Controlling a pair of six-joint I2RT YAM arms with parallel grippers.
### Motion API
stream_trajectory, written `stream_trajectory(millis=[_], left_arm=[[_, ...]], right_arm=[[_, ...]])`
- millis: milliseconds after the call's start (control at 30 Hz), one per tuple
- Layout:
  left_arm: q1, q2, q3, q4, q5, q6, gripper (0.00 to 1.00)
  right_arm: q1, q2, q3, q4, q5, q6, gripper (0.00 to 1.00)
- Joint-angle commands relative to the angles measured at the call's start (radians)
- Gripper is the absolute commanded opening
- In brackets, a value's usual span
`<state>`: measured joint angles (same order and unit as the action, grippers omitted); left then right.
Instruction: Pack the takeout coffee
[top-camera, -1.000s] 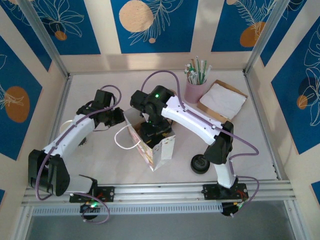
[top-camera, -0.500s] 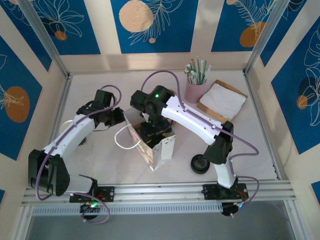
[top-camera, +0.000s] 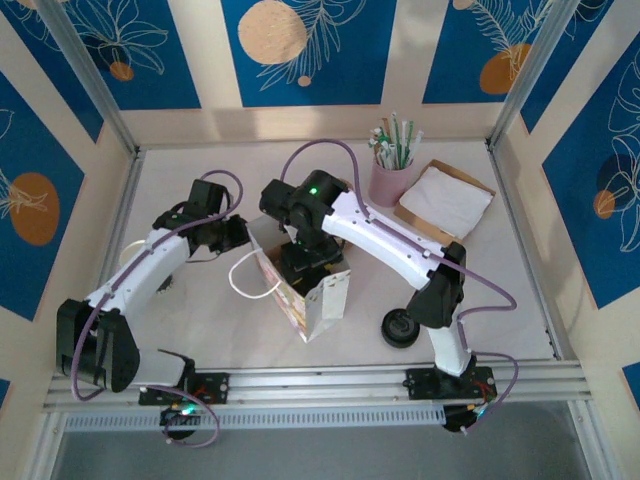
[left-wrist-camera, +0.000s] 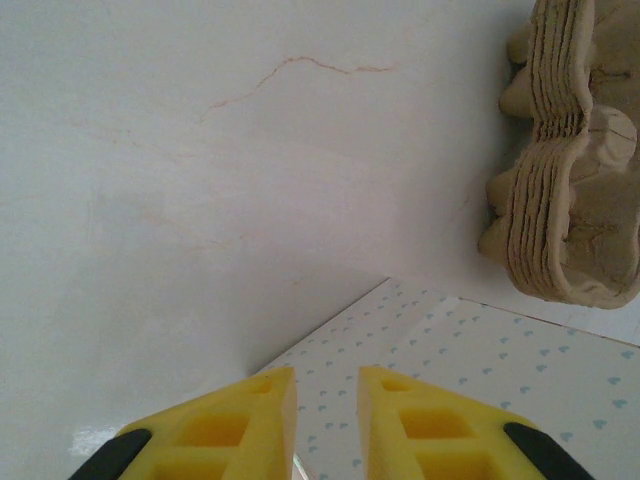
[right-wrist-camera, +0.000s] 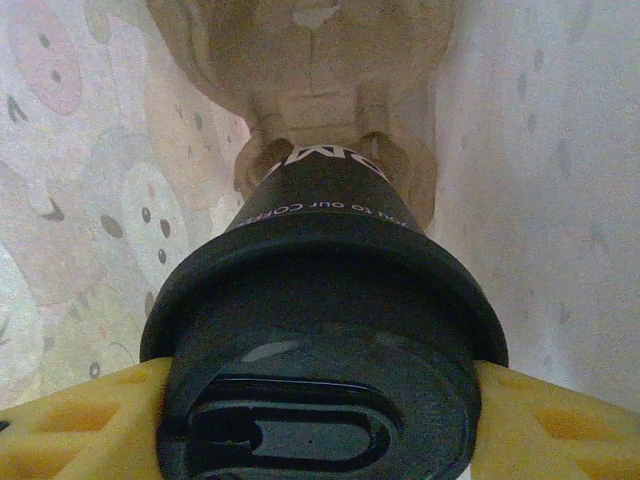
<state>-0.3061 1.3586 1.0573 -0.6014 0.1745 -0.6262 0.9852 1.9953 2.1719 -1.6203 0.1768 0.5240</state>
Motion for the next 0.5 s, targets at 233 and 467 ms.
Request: stream_trajectory(millis=[233, 467], left_arm=[[-0.011, -0.015, -0.001, -0.018, -0.012, 0.019, 0.23], [-0.01, -0.029, 0.0, -0.028, -0.022, 0.022, 0.23]], right_arm=[[-0.003, 0.016, 0.016, -0.158, 0.022, -0.008, 0.55], [0.001, 0.029, 0.037, -0.158, 0.044, -0.015, 0.55]])
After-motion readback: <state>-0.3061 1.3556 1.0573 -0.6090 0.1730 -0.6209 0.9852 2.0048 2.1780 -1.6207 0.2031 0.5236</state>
